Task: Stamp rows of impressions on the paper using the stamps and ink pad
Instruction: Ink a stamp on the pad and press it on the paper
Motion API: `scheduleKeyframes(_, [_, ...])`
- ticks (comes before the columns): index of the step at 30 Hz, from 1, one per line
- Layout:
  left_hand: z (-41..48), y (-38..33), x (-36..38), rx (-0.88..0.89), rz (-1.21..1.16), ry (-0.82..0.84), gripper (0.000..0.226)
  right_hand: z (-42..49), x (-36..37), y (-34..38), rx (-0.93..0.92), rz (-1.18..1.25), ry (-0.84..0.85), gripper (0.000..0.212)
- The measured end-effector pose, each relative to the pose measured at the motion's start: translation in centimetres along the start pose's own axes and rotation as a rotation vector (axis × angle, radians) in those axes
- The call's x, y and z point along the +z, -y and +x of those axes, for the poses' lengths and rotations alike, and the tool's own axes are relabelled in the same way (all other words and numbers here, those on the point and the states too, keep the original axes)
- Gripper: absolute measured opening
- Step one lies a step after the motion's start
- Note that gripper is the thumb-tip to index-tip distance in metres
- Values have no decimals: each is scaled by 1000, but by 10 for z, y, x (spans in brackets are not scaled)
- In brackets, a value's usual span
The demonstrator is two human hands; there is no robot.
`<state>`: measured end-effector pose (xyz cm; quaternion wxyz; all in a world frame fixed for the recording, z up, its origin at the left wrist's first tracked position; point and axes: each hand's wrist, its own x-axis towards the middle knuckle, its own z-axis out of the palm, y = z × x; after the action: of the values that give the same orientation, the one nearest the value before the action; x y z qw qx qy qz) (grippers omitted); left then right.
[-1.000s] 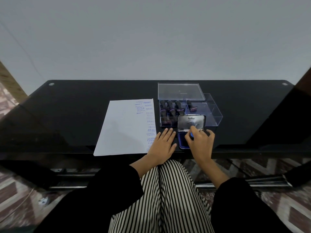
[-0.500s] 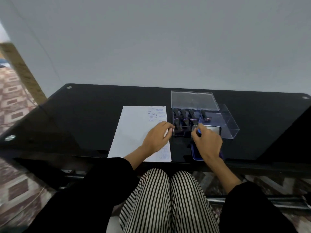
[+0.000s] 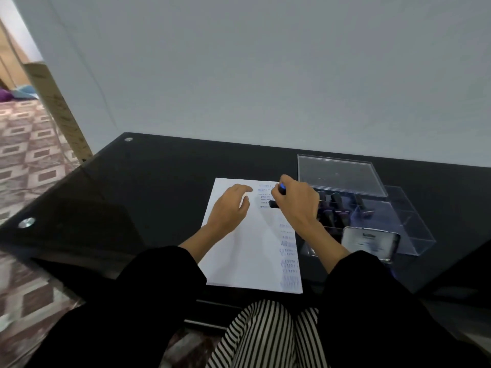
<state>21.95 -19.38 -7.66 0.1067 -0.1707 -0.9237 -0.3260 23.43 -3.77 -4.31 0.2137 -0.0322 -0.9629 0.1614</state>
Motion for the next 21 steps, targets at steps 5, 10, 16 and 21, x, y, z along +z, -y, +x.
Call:
scheduleKeyframes(5, [11,14,16,-62,124,86,44,9,27,8,10,-30,76,24])
scheduleKeyframes(10, [8,25,34,-93,210,197,49,8,46,9,35,-75,112,27])
scheduleKeyframes(16, [6,31,41,-86,293,242,50,10,50,6,33,-109,104,28])
scheduleKeyframes(21, [7,32,44,-72,308,233,50,10,54,4,34,-105,102,27])
